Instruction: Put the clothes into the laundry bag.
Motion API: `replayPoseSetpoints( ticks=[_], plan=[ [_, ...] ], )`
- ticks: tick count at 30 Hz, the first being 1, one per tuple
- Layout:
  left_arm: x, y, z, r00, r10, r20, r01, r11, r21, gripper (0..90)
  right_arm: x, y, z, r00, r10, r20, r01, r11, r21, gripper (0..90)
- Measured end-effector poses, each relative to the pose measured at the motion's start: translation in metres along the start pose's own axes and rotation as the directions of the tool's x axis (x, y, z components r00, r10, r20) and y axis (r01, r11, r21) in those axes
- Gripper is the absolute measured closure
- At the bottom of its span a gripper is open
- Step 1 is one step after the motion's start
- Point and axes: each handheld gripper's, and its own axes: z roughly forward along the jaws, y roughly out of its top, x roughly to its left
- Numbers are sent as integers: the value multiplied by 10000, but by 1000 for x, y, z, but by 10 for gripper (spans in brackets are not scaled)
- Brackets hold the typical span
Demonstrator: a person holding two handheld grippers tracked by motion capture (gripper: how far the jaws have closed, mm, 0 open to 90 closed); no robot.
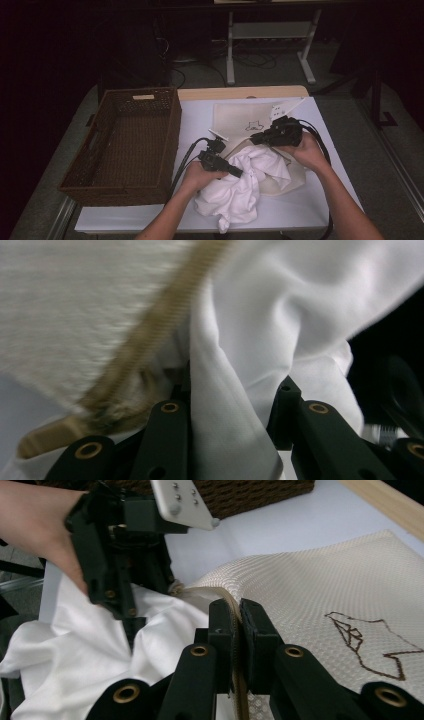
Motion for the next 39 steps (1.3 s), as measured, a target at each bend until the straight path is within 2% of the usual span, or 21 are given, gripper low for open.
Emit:
replayPoseSetpoints(
  ticks=[2, 8, 13, 14, 19, 21, 22, 24, 26, 27, 28, 29, 30, 31, 32, 33, 34, 36, 38, 39],
  plan=[
    [1, -2, 2, 9999, -96, -143, 93, 9997, -215, 681, 2, -1, 2, 10000, -59, -44, 59, 10000, 71, 839],
    [-8, -2, -1, 9985, 41, -551, -78, 9977, -672, 662, 7, 1, 6, 9998, -152, -127, 154, 9998, 108, 839],
    [-16, -4, -11, 9971, 387, -649, -421, 9977, -523, 511, 4, -2, 4, 10000, -22, -59, 24, 9996, 268, 839],
    [-21, -4, -18, 9947, 603, -830, -646, 9967, -492, 484, 4, -2, 4, 10000, -15, -51, 17, 9996, 280, 839],
    [-26, -3, -38, 9897, 935, -1085, -997, 9936, -523, 385, 4, -2, 3, 10000, -66, -16, 67, 9996, 279, 839],
    [-27, -2, -39, 9860, 1139, -1217, -1183, 9925, -297, 342, 4, -1, 3, 10000, -75, -15, 75, 9995, 308, 839],
    [-27, -2, -39, 9860, 1139, -1217, -1183, 9925, -297, 336, 4, -1, 3, 10000, -75, -15, 75, 9995, 308, 839],
    [-25, -3, -35, 9839, 1206, -1317, -1208, 9927, 64, 340, 4, -1, 3, 10000, -56, -25, 57, 9995, 301, 840],
    [-20, -4, -22, 9819, 1593, -1021, -1535, 9862, 624, 514, 5, 0, 5, 9999, -102, -50, 104, 9994, 318, 840],
    [-21, -5, -17, 9795, 1795, -912, -1730, 9821, 743, 617, 5, 0, 5, 10000, -64, -64, 66, 9994, 330, 840],
    [-21, -5, -17, 9795, 1795, -912, -1730, 9821, 743, 710, 5, 0, 5, 9999, -65, -92, 68, 9994, 347, 841],
    [-25, -8, -2, 9723, 2236, -686, -2168, 9716, 948, 757, 5, -1, 6, 9999, -54, -112, 58, 9993, 365, 841],
    [-25, -8, -2, 9723, 2236, -686, -2168, 9716, 948, 810, 5, -1, 6, 9999, -54, -112, 58, 9993, 365, 841],
    [-26, -9, 2, 9713, 2314, -554, -2264, 9704, 839, 810, 4, -1, 6, 9999, -37, -127, 42, 9992, 388, 842],
    [-26, -9, 5, 9735, 2247, -428, -2215, 9728, 675, 814, 4, -1, 6, 9999, -27, -133, 32, 9992, 406, 842],
    [-27, -9, 8, 9782, 2062, -231, -2053, 9781, 331, 820, 5, -2, 6, 9999, -26, -127, 31, 9991, 425, 842],
    [-27, -9, 8, 9782, 2062, -231, -2053, 9781, 331, 821, 5, -2, 6, 9999, -26, -127, 31, 9991, 425, 842],
    [-27, -9, 5, 9831, 1829, -36, -1830, 9831, -91, 823, 5, -3, 4, 9999, -8, -110, 12, 9993, 374, 842],
    [-27, -8, 0, 9853, 1704, -131, -1708, 9839, -528, 826, 5, -3, 3, 9999, -6, -101, 9, 9995, 317, 842],
    [-25, -7, -5, 9881, 1506, -298, -1527, 9842, -898, 826, 5, -3, 2, 9999, -4, -110, 8, 9995, 306, 842]
  ],
)
